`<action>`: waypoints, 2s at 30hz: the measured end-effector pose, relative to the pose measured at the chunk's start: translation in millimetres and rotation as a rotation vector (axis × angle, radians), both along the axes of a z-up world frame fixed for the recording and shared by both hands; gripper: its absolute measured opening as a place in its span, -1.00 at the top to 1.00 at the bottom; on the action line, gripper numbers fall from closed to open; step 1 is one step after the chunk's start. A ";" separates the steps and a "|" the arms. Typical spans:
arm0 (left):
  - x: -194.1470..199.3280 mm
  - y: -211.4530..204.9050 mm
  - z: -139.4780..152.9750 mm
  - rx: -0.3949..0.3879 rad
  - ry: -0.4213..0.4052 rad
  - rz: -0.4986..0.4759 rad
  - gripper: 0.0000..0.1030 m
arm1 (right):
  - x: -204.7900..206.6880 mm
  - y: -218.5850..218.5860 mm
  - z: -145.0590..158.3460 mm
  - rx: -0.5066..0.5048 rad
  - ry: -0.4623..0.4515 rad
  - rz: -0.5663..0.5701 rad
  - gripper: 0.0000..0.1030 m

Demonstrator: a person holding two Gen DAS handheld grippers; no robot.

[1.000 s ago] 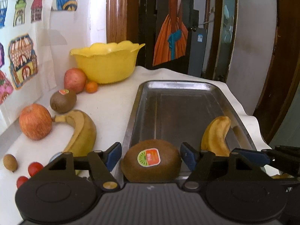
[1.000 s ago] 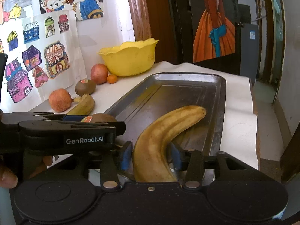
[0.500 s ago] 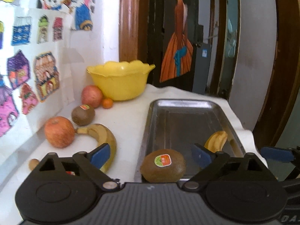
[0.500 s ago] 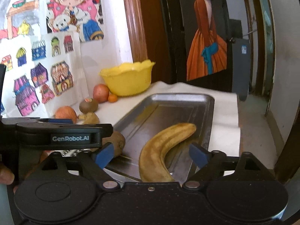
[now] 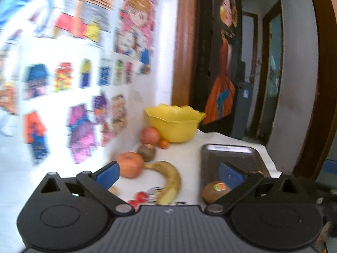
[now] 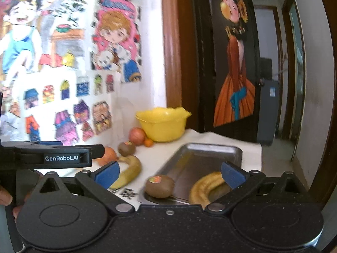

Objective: Organize fruits
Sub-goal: 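Open the left tool releasing the kiwi while the right tool releases the banana in the tray, then lift both tools up and away from the tray, then move the left tool toward a red cherry tomato while the right tool approaches the second banana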

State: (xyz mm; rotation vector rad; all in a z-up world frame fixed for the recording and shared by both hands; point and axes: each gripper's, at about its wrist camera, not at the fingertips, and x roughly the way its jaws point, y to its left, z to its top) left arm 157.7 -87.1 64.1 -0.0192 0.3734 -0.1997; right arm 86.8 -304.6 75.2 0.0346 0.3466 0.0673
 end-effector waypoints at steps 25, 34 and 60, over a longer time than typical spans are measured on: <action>-80.7 136.6 59.1 0.084 -0.129 0.209 -0.99 | -6.5 156.4 147.3 0.216 -0.088 0.276 -0.99; -33.3 110.4 22.6 0.082 -0.051 0.128 -0.99 | 68.6 134.6 100.5 0.089 0.021 0.226 -0.99; 87.8 56.2 -97.5 0.127 0.180 0.027 -0.99 | 227.0 90.3 -93.7 0.011 0.311 0.256 -0.84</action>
